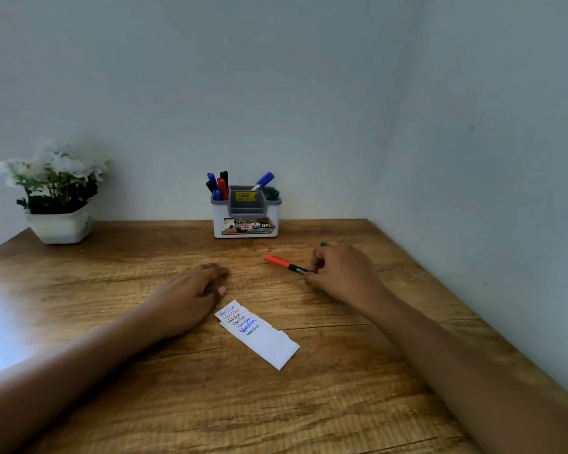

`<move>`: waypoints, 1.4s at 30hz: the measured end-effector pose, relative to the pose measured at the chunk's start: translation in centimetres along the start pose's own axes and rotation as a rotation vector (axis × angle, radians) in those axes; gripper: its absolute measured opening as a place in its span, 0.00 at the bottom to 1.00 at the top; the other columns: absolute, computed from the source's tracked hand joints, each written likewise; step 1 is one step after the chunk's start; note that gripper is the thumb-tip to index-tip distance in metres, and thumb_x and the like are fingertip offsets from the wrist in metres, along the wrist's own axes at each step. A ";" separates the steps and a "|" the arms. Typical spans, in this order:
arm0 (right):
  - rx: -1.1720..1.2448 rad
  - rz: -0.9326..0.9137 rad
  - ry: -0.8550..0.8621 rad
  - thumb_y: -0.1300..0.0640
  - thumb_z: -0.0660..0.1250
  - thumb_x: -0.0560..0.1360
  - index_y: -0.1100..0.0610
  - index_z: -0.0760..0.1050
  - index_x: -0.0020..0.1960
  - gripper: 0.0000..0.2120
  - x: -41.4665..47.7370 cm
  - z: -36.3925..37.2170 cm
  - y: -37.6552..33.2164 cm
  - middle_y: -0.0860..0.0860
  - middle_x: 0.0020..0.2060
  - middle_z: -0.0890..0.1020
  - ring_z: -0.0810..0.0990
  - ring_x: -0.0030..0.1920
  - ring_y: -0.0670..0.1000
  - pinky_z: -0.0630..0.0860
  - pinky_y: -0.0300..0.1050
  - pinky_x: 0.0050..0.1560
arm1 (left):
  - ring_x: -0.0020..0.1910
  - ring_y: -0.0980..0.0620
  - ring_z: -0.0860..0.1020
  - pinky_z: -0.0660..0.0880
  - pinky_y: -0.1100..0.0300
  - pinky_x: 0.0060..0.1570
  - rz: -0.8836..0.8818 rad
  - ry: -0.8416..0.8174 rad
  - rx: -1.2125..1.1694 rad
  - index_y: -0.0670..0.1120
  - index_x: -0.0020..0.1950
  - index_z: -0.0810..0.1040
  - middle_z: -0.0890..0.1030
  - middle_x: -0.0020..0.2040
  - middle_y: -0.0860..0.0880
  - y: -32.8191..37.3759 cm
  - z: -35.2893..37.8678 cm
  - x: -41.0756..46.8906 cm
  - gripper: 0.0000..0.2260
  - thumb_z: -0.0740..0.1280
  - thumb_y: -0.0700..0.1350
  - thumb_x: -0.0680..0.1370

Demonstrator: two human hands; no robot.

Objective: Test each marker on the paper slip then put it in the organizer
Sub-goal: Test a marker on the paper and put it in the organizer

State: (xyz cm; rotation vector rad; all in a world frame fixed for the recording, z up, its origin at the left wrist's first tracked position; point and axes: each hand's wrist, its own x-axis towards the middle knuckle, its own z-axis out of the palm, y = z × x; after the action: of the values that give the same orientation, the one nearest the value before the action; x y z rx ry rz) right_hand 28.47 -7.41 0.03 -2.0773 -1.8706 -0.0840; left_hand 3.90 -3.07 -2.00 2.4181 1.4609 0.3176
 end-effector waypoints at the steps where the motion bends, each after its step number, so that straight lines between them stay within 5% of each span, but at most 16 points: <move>1: 0.052 -0.037 -0.002 0.49 0.70 0.70 0.52 0.79 0.46 0.09 -0.3 -0.1 -0.5 0.46 0.43 0.80 0.75 0.42 0.45 0.73 0.40 0.40 | 0.74 0.50 0.62 0.60 0.52 0.71 -0.006 0.007 -0.010 0.55 0.76 0.58 0.63 0.76 0.52 0.0 0.1 0.0 0.23 0.58 0.54 0.82; 8: 0.310 -0.184 -0.016 0.51 0.69 0.73 0.49 0.76 0.50 0.07 -3.0 0.1 -2.1 0.43 0.44 0.81 0.77 0.44 0.41 0.75 0.36 0.48 | 0.71 0.50 0.66 0.66 0.50 0.67 0.106 0.100 -0.194 0.62 0.74 0.58 0.67 0.73 0.54 0.5 -0.3 -0.7 0.22 0.57 0.55 0.81; 11: 0.403 -0.203 0.040 0.53 0.70 0.72 0.49 0.76 0.48 0.06 -3.5 -0.3 -2.4 0.41 0.42 0.80 0.77 0.43 0.38 0.70 0.28 0.44 | 0.57 0.56 0.77 0.75 0.58 0.53 0.222 0.221 -0.223 0.61 0.64 0.69 0.79 0.57 0.59 0.8 -0.4 -1.2 0.13 0.60 0.52 0.80; 15: 0.567 -0.197 0.111 0.57 0.74 0.70 0.47 0.78 0.43 0.07 -3.3 -1.0 -2.1 0.39 0.38 0.81 0.79 0.43 0.36 0.70 0.24 0.42 | 0.45 0.63 0.77 0.70 0.67 0.38 0.253 0.280 -0.273 0.60 0.56 0.73 0.80 0.47 0.60 1.0 -0.5 -1.2 0.08 0.63 0.54 0.77; 21: 0.734 -0.204 0.133 0.60 0.75 0.68 0.46 0.79 0.42 0.10 -3.0 -1.3 -2.2 0.41 0.39 0.82 0.79 0.43 0.36 0.73 0.27 0.42 | 0.43 0.56 0.79 0.76 0.62 0.42 0.237 0.238 -0.380 0.58 0.45 0.76 0.81 0.42 0.55 1.3 -0.5 -1.0 0.03 0.66 0.50 0.77; 25: 1.073 -0.193 0.023 0.65 0.74 0.66 0.57 0.80 0.45 0.10 -3.0 -1.4 -2.1 0.53 0.38 0.83 0.81 0.36 0.47 0.80 0.39 0.39 | 0.42 0.55 0.80 0.77 0.61 0.42 0.247 0.229 -0.409 0.59 0.45 0.75 0.82 0.42 0.55 1.0 -0.3 -0.7 0.03 0.65 0.50 0.78; 30: 1.446 -0.124 -0.092 0.64 0.72 0.62 0.57 0.79 0.45 0.12 -3.0 -1.1 -2.4 0.49 0.39 0.85 0.84 0.42 0.48 0.79 0.38 0.38 | 0.42 0.59 0.80 0.74 0.65 0.42 0.251 0.229 -0.489 0.58 0.46 0.75 0.83 0.41 0.57 1.1 -0.3 -0.3 0.02 0.63 0.53 0.77; 37: 1.377 -0.047 -0.095 0.64 0.72 0.66 0.55 0.82 0.43 0.08 -2.8 0.9 -4.1 0.50 0.41 0.86 0.85 0.45 0.50 0.81 0.41 0.44 | 0.42 0.65 0.79 0.77 0.62 0.43 0.338 0.236 -0.387 0.62 0.44 0.75 0.82 0.39 0.60 1.1 -0.2 -0.5 0.04 0.66 0.51 0.75; 42: 1.419 0.009 -0.032 0.63 0.71 0.68 0.55 0.82 0.42 0.05 -2.6 0.9 -4.0 0.52 0.37 0.86 0.85 0.39 0.49 0.81 0.38 0.39 | 0.43 0.63 0.80 0.79 0.59 0.43 0.378 0.274 -0.404 0.62 0.44 0.77 0.83 0.39 0.61 1.3 -0.1 -0.2 0.09 0.61 0.62 0.69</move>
State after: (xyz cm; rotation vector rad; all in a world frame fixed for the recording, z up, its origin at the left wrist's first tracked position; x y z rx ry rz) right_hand 24.07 -9.34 -0.67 -1.0365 -1.2035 0.9705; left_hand 4.89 -3.81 -1.44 2.3545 0.9008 0.9610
